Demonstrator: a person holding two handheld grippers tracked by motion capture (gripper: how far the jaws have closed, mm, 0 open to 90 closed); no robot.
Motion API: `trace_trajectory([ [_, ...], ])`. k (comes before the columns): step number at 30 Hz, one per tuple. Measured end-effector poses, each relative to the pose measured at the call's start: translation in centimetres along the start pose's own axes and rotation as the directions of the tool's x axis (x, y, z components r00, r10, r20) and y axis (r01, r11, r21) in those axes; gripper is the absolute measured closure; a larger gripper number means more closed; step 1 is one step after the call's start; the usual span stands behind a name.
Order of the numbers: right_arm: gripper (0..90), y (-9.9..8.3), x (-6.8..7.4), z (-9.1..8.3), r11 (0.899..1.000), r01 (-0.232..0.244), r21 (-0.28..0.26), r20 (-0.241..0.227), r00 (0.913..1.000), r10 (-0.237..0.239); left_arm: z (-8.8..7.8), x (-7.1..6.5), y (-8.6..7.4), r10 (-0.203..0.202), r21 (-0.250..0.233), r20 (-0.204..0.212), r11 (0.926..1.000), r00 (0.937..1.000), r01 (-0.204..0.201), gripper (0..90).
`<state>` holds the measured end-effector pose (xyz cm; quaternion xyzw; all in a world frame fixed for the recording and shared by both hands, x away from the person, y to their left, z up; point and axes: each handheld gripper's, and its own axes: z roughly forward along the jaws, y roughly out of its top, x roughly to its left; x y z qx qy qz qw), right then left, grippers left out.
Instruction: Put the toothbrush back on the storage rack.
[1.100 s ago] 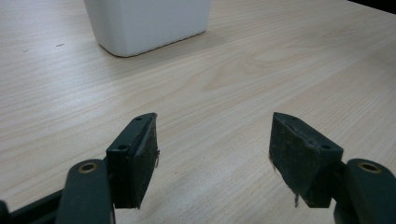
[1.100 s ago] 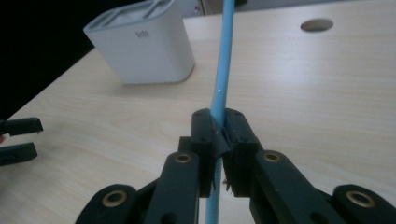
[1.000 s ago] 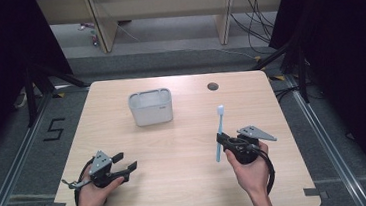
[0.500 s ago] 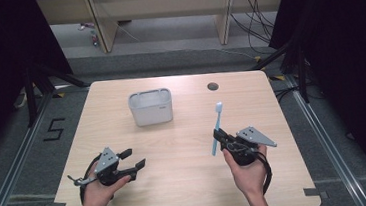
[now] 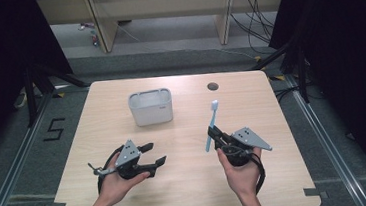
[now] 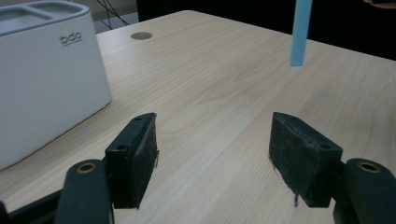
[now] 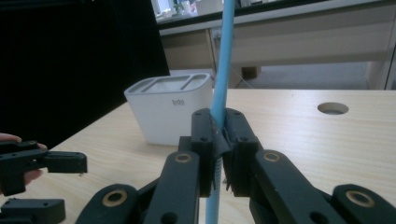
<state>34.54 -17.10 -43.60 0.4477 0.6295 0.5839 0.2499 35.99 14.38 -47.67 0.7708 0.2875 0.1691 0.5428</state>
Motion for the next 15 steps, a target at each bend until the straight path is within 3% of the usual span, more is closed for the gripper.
trace_trajectory([
  [2,84.0,0.0,0.2,0.1,1.000,-0.016,-0.007,-0.014,0.9998,0.016,0.3,-0.1,0.2,0.001,-0.010,0.010,0.9999,0.9999,-0.001,31.8],
  [6,84.0,0.2,0.7,0.4,1.000,-0.007,-0.016,-0.024,0.9997,0.007,1.2,-0.8,1.3,0.033,-0.008,0.028,0.9994,0.9990,-0.033,31.8],
  [7,84.0,0.3,0.8,0.5,0.999,0.020,-0.026,-0.017,0.9996,-0.021,1.7,-1.1,1.7,0.045,-0.020,0.050,0.9988,0.9977,-0.044,31.8],
  [15,84.0,0.6,1.9,0.9,0.999,0.009,-0.032,-0.046,0.9989,-0.010,3.2,-2.4,2.6,0.077,-0.015,0.079,0.9970,0.9939,-0.076,32.5],
])
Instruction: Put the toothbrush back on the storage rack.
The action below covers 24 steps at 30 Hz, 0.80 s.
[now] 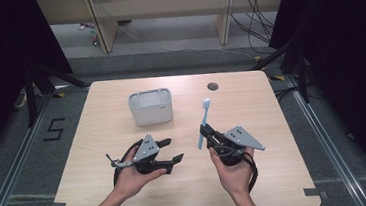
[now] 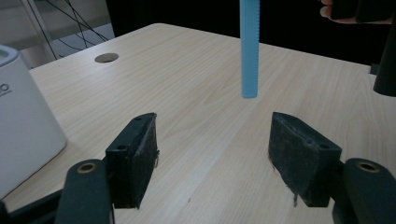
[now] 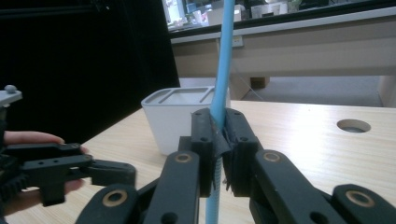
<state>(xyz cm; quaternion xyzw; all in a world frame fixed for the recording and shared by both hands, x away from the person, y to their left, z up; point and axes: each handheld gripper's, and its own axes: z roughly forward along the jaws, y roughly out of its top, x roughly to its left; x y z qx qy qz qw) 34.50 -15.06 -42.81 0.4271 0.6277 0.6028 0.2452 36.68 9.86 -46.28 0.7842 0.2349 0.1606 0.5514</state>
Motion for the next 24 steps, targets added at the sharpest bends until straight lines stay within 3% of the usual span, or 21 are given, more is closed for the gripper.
trace_trajectory([
  [1,84.0,0.0,-0.1,0.2,0.999,0.034,-0.017,0.007,0.9994,-0.034,0.2,0.0,0.2,0.008,0.004,0.001,1.0000,1.0000,-0.008,32.5],
  [2,84.0,0.0,0.1,0.2,1.000,0.013,-0.010,0.002,0.9999,-0.013,0.5,-0.1,0.4,0.010,0.004,-0.001,0.9999,1.0000,-0.010,32.8],
  [6,84.0,-0.1,0.4,0.4,1.000,0.016,-0.007,-0.005,0.9999,-0.016,1.3,-0.1,1.2,0.024,-0.006,0.005,0.9997,0.9997,-0.024,34.7],
  [11,84.0,-0.2,0.8,0.6,1.000,-0.006,0.000,-0.011,0.9999,0.006,2.1,-0.4,2.3,0.019,-0.023,0.041,0.9996,0.9990,-0.018,38.1],
  [13,84.0,-0.2,0.7,0.8,0.999,0.038,-0.012,-0.013,0.9992,-0.038,2.4,-0.6,2.6,0.015,-0.023,0.053,0.9996,0.9985,-0.014,39.6],
  [14,84.0,-0.2,1.0,0.8,1.000,0.019,0.000,-0.023,0.9996,-0.019,2.5,-0.7,2.8,0.012,-0.028,0.057,0.9996,0.9983,-0.010,40.4],
  [23,84.0,-0.3,1.4,1.1,0.997,0.077,-0.010,-0.020,0.9968,-0.078,3.4,-0.4,3.6,0.002,-0.036,0.042,0.9993,0.9991,0.000,53.8],
  [24,84.0,-0.3,1.6,1.0,0.999,0.051,-0.002,-0.032,0.9981,-0.052,3.3,-0.3,3.6,0.001,-0.034,0.039,0.9994,0.9992,0.000,55.5],
])
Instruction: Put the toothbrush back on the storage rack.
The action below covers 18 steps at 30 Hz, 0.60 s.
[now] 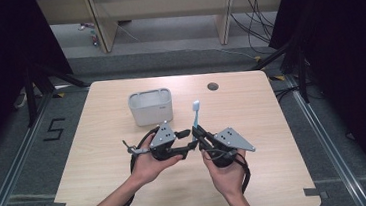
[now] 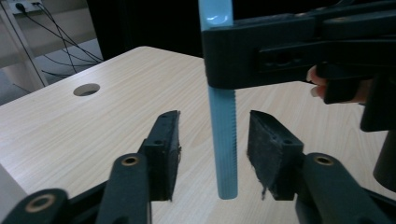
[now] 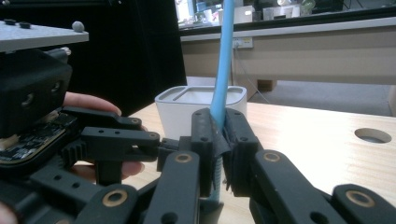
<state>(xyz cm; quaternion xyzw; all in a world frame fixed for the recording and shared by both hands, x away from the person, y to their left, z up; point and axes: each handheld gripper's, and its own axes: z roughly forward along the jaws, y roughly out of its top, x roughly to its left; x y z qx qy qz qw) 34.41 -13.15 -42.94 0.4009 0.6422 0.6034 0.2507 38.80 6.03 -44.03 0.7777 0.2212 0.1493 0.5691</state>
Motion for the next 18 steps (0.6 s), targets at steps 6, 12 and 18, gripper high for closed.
trace_trajectory([
  [6,84.1,-0.15,0.19,0.23,1.000,0.023,-0.002,0.004,0.9997,-0.023,-0.07,0.06,0.07,-0.016,-0.005,-0.002,0.9999,0.9999,0.016,62.0],
  [12,84.0,-0.20,0.61,0.46,1.000,0.029,-0.006,-0.003,0.9996,-0.029,0.02,0.01,0.06,-0.037,-0.020,0.012,0.9991,0.9993,0.037,73.9],
  [18,83.6,-0.13,0.81,0.65,0.999,0.038,0.002,-0.005,0.9993,-0.038,-0.11,0.16,-0.04,-0.018,-0.025,-0.006,0.9995,0.9998,0.018,78.2],
])
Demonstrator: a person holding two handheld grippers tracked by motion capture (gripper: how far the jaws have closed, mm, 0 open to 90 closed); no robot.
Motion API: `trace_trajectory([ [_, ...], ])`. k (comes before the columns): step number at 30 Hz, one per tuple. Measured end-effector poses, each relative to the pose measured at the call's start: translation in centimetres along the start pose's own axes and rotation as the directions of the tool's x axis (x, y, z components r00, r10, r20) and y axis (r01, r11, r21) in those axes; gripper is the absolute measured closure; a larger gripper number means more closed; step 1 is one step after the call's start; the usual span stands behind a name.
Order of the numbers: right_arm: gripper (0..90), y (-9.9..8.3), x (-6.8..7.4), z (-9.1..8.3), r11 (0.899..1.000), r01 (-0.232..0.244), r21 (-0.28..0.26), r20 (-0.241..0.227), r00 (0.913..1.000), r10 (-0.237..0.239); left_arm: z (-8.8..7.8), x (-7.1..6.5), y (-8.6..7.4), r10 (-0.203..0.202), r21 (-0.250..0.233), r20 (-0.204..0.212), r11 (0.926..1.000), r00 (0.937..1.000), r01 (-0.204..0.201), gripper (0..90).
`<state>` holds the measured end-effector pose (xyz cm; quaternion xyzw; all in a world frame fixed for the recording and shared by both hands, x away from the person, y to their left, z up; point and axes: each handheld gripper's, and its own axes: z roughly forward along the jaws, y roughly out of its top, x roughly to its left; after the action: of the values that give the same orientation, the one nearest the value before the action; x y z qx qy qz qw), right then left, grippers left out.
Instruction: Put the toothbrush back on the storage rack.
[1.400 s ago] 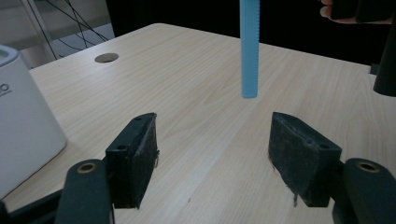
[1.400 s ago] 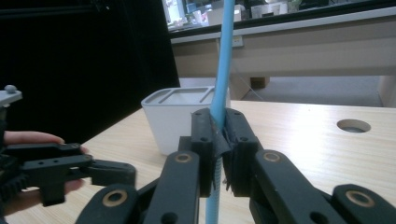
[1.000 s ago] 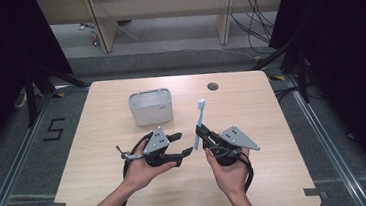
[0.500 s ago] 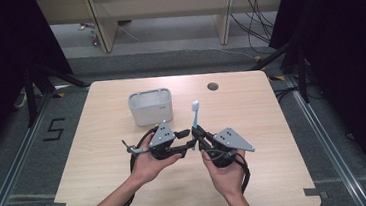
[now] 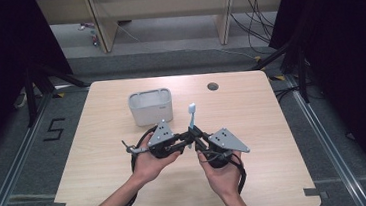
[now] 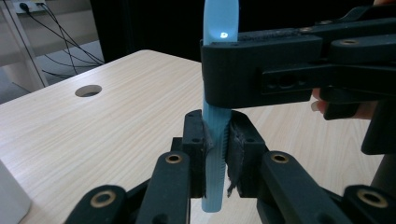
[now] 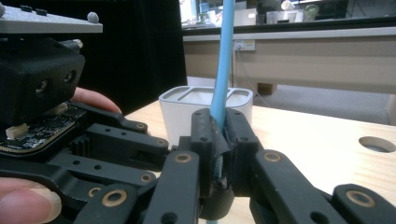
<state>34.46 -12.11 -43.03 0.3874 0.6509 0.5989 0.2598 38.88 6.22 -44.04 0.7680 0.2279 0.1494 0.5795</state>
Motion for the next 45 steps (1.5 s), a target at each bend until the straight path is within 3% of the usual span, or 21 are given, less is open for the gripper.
trace_trajectory([
  [1,82.8,0.0,-0.1,0.1,1.000,0.016,0.000,0.002,0.9999,-0.016,0.0,0.0,0.0,0.005,0.000,-0.006,1.0000,1.0000,-0.005,78.3],
  [5,68.6,0.4,-0.1,-0.2,1.000,-0.008,0.001,-0.017,0.9998,0.008,-0.4,0.7,0.0,-0.001,-0.004,-0.031,1.0000,0.9995,0.001,78.4],
  [9,59.0,0.9,-0.2,-1.3,0.999,0.035,-0.024,-0.020,0.9992,-0.035,-1.4,2.1,0.2,0.000,-0.017,-0.079,0.9998,0.9969,-0.002,78.4],
  [13,54.3,1.2,-0.6,-2.6,0.999,0.039,-0.038,-0.026,0.9989,-0.040,-2.4,3.6,0.3,-0.016,-0.037,-0.127,0.9992,0.9917,0.012,78.4],
  [15,52.8,1.3,-1.5,-3.6,0.994,0.095,-0.061,-0.007,0.9954,-0.096,-3.5,5.1,0.4,-0.023,-0.055,-0.183,0.9984,0.9828,0.013,78.4],
  [17,52.7,1.0,-1.9,-4.2,0.995,0.076,-0.057,-0.011,0.9970,-0.077,-4.3,6.2,0.3,-0.030,-0.054,-0.213,0.9983,0.9766,0.019,78.4],
  [18,52.7,0.9,-2.3,-4.5,0.993,0.104,-0.055,0.009,0.9946,-0.103,-4.6,6.7,0.3,-0.031,-0.058,-0.228,0.9982,0.9732,0.018,78.4],
  [19,52.7,0.7,-2.4,-4.9,0.996,0.079,-0.035,0.013,0.9968,-0.078,-4.9,7.1,0.3,-0.037,-0.062,-0.242,0.9978,0.9695,0.022,78.4],
  [20,52.7,0.6,-2.9,-5.1,0.992,0.118,-0.040,0.026,0.9928,-0.117,-5.3,7.6,0.2,-0.039,-0.066,-0.258,0.9976,0.9652,0.023,78.4],
  [21,52.8,0.2,-3.0,-5.4,0.996,0.082,-0.028,0.016,0.9965,-0.082,-5.5,8.0,0.2,-0.041,-0.064,-0.266,0.9976,0.9630,0.024,78.4],
  [24,53.4,-0.3,-3.7,-5.9,0.992,0.120,-0.035,0.050,0.9917,-0.119,-6.3,9.0,0.1,-0.053,-0.074,-0.294,0.9967,0.9544,0.033,78.4],
  [29,55.2,-1.4,-4.4,-7.0,0.993,0.112,-0.020,0.080,0.9907,-0.110,-7.2,10.1,0.0,-0.059,-0.078,-0.328,0.9963,0.9429,0.036,78.4],
  [31,55.8,-1.8,-4.9,-7.4,0.990,0.138,-0.014,0.088,0.9867,-0.137,-7.5,10.4,0.0,-0.062,-0.083,-0.337,0.9959,0.9393,0.036,78.4],
  [34,55.7,-2.3,-5.2,-8.0,0.994,0.107,0.001,0.095,0.9897,-0.107,-7.8,10.7,0.1,-0.067,-0.098,-0.346,0.9946,0.9359,0.035,78.4],
  [37,55.7,-2.6,-5.8,-8.5,0.992,0.126,-0.002,0.100,0.9871,-0.125,-8.3,11.0,0.4,-0.059,-0.091,-0.359,0.9954,0.9317,0.028,78.4],
  [39,55.5,-3.0,-6.0,-8.8,0.994,0.108,-0.010,0.107,0.9886,-0.106,-8.4,11.0,0.5,-0.104,-0.118,-0.363,0.9909,0.9262,0.065,78.4],
  [40,55.4,-3.2,-6.1,-8.8,0.995,0.095,-0.011,0.098,0.9908,-0.094,-8.5,11.2,0.6,-0.081,-0.116,-0.361,0.9924,0.9290,0.041,78.4],
  [41,55.2,-3.4,-6.4,-9.1,0.993,0.118,-0.006,0.112,0.9868,-0.116,-8.5,11.2,0.7,-0.089,-0.128,-0.352,0.9907,0.9318,0.047,78.4],
  [42,54.7,-3.6,-6.4,-9.1,0.995,0.102,-0.005,0.106,0.9892,-0.101,-8.4,11.0,0.8,-0.125,-0.143,-0.321,0.9863,0.9389,0.083,78.4],
  [43,54.3,-3.8,-6.5,-9.3,0.996,0.094,-0.004,0.111,0.9895,-0.093,-8.7,11.5,0.9,-0.081,-0.129,-0.367,0.9910,0.9268,0.035,78.4],
  [45,53.6,-4.2,-6.8,-9.7,0.995,0.101,0.004,0.120,0.9876,-0.101,-8.7,11.5,1.1,-0.112,-0.177,-0.378,0.9830,0.9188,0.047,78.4],
])
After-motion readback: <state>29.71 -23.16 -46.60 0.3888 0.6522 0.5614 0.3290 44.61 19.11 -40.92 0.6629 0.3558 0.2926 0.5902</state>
